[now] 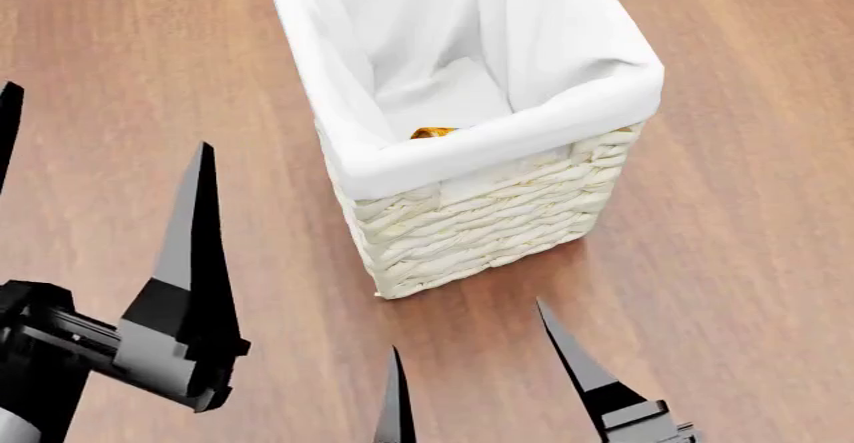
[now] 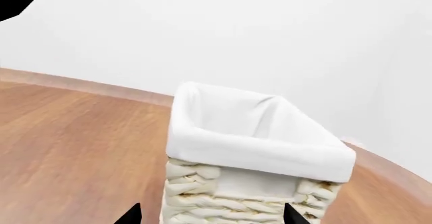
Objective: Pick up the alphabet soup and the cream cheese box, and put them in the basket.
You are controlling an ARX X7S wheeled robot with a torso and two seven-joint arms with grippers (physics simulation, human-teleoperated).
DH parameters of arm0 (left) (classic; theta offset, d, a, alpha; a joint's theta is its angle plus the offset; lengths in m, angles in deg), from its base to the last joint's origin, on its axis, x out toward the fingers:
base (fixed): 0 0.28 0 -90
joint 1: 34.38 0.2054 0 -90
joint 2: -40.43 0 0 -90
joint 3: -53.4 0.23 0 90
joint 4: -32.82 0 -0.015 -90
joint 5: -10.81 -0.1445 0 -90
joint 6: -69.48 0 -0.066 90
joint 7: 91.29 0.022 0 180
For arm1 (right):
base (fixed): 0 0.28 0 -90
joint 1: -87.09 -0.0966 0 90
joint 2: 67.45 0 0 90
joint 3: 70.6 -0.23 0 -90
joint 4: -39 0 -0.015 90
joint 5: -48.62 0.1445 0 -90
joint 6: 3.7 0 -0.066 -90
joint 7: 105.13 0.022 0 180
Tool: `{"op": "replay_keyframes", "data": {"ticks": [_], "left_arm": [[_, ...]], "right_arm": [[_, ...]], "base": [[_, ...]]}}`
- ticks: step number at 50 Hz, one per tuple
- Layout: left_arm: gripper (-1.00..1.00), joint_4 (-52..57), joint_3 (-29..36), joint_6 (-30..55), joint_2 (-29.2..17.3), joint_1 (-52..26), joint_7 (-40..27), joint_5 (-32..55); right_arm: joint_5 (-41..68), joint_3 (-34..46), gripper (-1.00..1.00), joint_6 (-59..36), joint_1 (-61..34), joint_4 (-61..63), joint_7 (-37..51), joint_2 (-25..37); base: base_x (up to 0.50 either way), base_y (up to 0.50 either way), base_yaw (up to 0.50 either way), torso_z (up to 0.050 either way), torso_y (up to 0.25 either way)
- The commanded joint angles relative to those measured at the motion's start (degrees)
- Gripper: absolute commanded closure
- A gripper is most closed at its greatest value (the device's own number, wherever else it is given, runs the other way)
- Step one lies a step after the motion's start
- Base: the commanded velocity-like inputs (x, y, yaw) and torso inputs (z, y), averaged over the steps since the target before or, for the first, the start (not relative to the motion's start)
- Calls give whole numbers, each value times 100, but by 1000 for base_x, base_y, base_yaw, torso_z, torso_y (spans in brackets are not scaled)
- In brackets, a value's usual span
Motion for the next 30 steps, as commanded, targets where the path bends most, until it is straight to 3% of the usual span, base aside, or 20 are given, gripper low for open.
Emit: {"op": "replay_keyframes", "data": {"ticks": [1, 30], "left_arm": [[-100, 475, -99, 147, -163, 83, -155, 40], [-100, 767, -193, 113, -282, 166, -279, 21]], "right_arm": [[-74, -127, -100, -154, -38, 572, 214, 226], [-444, -178, -100, -314, -68, 1071, 443, 307]], "base": [[0, 0, 0, 0, 0], [0, 0, 0, 0, 0]]}}
